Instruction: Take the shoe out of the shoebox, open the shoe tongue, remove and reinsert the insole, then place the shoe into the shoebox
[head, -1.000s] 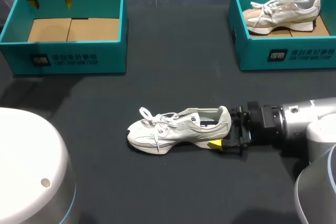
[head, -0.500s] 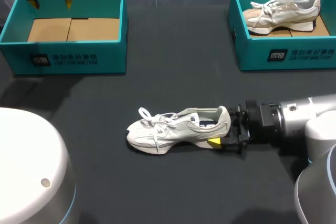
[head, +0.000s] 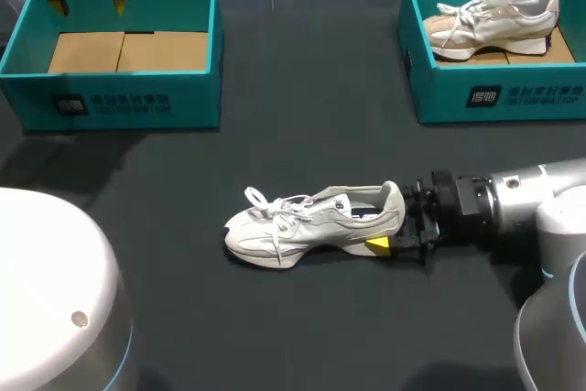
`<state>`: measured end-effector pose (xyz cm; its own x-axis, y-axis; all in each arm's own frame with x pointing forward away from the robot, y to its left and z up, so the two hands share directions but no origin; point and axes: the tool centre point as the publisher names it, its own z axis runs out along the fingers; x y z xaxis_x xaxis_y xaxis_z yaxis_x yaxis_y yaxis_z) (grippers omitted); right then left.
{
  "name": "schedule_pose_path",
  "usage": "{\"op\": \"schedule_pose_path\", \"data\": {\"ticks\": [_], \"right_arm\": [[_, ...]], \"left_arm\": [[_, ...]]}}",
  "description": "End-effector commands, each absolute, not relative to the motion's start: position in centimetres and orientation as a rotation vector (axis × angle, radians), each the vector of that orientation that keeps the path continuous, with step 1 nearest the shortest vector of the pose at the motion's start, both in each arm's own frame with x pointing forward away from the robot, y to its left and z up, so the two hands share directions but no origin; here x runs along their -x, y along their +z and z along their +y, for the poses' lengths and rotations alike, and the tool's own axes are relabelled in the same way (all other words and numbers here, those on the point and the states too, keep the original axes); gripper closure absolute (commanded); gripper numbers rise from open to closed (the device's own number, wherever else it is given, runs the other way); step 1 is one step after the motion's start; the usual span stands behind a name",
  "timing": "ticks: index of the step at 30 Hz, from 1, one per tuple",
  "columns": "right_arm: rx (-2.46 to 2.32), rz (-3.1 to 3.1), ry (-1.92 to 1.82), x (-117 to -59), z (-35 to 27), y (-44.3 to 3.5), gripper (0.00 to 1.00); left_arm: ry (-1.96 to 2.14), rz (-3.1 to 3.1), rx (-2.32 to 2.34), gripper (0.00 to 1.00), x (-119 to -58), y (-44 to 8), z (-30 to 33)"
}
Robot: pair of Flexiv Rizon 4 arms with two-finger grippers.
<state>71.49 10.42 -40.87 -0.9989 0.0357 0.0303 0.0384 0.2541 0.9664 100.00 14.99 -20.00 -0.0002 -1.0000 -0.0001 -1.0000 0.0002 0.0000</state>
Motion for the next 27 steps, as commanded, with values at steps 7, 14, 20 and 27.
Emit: {"op": "schedule_pose_path", "data": {"ticks": [7,14,20,27], "right_arm": [[0.073,-2.487,-1.914,-71.6,10.4,-40.9,1.0],[0.073,-2.487,-1.914,-71.6,10.4,-40.9,1.0],[0.073,-2.487,-1.914,-71.6,10.4,-40.9,1.0],[0.073,-2.487,-1.914,-71.6,10.4,-40.9,1.0]], "left_arm": [[0.0,2.222,2.221,0.0,-100.0,-20.0,15.0],[-0.025,2.216,2.199,0.0,-98.1,-19.0,11.3],[-0.021,2.235,2.173,0.0,-94.1,-18.5,6.3],[-0.016,2.258,2.166,0.0,-89.1,-17.3,1.4]]}}
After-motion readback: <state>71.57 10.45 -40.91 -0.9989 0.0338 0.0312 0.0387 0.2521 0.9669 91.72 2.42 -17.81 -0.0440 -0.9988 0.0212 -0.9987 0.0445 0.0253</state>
